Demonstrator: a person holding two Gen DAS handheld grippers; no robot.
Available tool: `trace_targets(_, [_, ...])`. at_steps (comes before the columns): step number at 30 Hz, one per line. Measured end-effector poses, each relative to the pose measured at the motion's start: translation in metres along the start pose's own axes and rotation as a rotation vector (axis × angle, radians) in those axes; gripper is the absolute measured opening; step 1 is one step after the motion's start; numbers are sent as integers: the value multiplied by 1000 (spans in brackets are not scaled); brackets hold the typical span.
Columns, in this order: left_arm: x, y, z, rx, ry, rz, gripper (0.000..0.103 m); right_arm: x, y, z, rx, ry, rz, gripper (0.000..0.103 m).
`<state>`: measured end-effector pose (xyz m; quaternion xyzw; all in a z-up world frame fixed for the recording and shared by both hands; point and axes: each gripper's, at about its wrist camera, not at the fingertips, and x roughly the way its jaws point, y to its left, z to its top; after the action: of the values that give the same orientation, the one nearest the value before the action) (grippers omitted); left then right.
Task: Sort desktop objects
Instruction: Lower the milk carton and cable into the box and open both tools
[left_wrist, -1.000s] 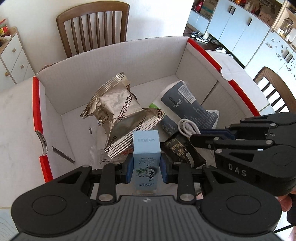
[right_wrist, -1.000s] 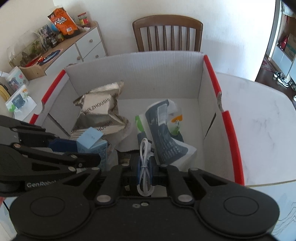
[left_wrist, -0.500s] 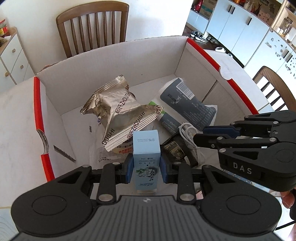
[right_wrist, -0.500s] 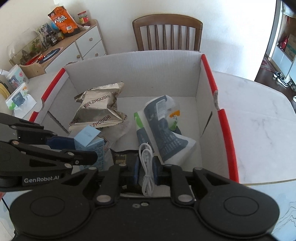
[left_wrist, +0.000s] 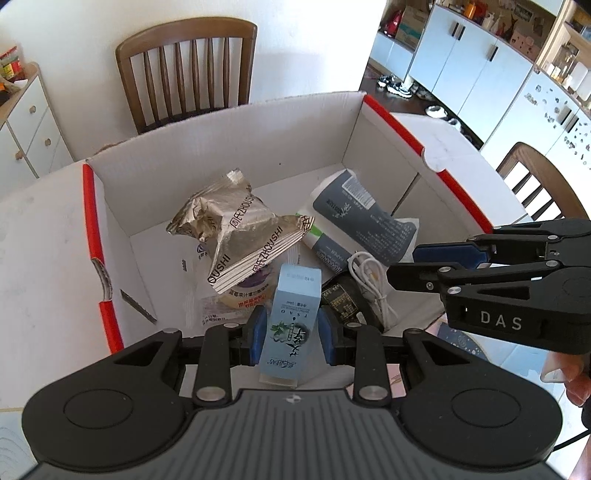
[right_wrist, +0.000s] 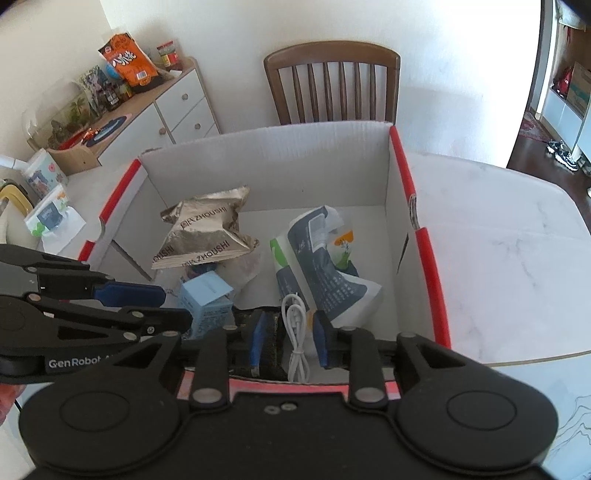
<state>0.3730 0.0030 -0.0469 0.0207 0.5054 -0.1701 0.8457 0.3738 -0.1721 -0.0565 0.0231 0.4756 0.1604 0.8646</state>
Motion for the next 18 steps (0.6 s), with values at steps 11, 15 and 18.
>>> trace_targets(11, [-23,-6,-9,-5,-62,-7,29,-17,-1,1,-8,-36,6,35])
trace_targets(15, [-33,-11,-12,0,-95,-5,31,-24,0,0,-12,-50,13,41])
trace_targets(18, [-39,-12,-14,-13,-119,-9,62,-30,2,-2,-28,-68,12,47])
